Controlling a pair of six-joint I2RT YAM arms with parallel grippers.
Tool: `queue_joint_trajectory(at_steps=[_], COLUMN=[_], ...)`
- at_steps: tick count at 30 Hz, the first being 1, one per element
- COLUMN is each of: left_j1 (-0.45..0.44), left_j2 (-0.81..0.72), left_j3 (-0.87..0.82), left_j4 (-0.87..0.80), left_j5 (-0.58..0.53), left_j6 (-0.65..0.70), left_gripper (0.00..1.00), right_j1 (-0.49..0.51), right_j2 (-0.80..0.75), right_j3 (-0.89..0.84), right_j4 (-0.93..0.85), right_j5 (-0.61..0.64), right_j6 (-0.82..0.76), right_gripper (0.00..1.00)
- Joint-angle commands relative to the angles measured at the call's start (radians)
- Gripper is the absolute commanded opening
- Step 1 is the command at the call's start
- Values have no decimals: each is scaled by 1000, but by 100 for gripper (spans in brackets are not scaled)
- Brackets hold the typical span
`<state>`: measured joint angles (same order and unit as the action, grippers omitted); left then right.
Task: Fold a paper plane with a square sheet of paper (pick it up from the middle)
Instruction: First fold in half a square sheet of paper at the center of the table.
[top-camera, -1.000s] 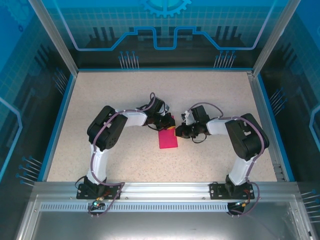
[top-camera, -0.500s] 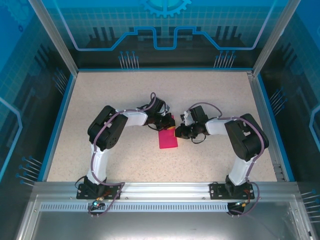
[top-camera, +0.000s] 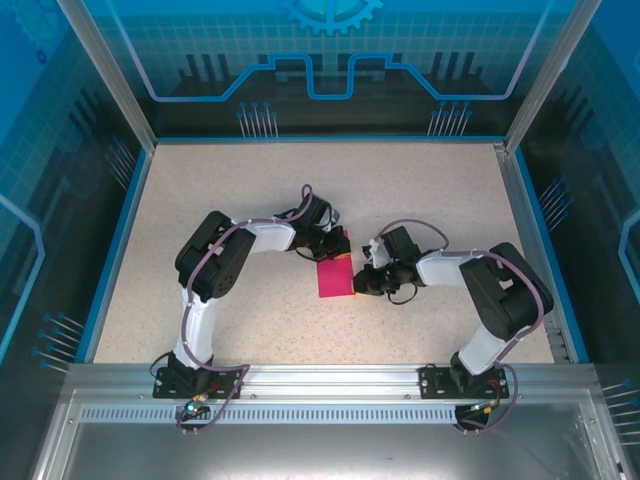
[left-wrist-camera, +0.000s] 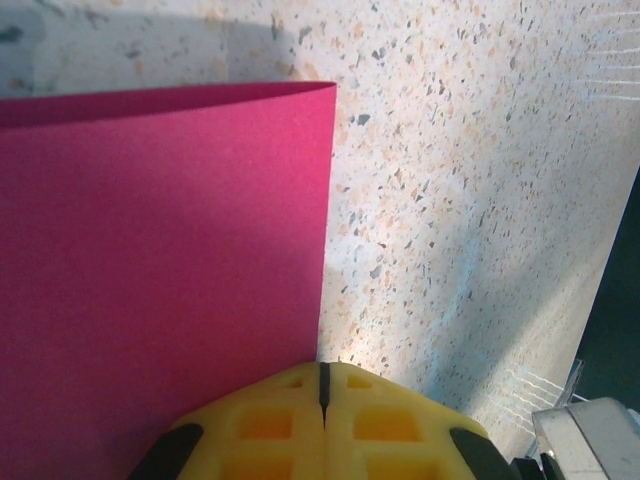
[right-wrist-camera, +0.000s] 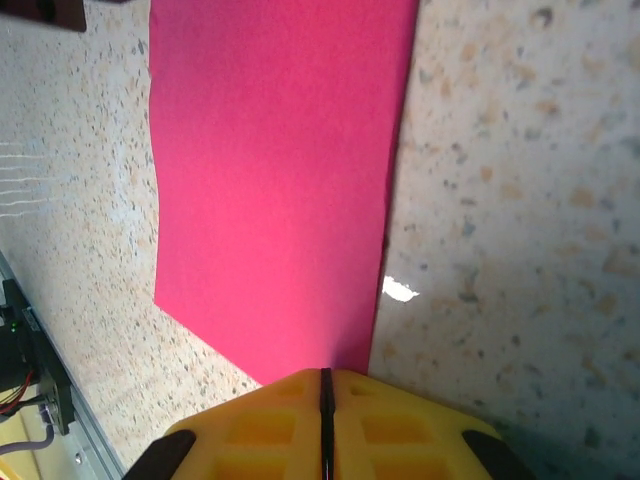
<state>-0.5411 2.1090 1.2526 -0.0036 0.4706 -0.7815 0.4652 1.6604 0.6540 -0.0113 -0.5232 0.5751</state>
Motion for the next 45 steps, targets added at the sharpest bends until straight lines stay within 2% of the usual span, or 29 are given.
queue_joint_trajectory(at_steps=[1,9,16,23,28,34,45], left_j1=[-2,-3,-3,-3,-3,-11,-42], left_j2=[35,30,25,5,-44,-81,-51], left_j3=[7,5,7,15,30,-23,-19], left_j4=[-63,-59,-60,-55,-47,54,-79], left_j5=[-72,-59,-47,-12,37,108,39], left_j6=[28,27,27,43,95,56,91], left_gripper=[7,7,7,9,9,10,8], right_j1=[21,15,16,21,17,12,11], right_j2=[-28,-144,-13,87,103,112,99], right_j3=[-32,-2,67,85,72,77,88], right_j4=[-77,7,52,12,-8,-34,-60], right_j5=[-10,45,63,81,118,120,134], right_j6=[8,52,78,73,71,59,60], right_gripper=[9,10,10,9,6,5,5])
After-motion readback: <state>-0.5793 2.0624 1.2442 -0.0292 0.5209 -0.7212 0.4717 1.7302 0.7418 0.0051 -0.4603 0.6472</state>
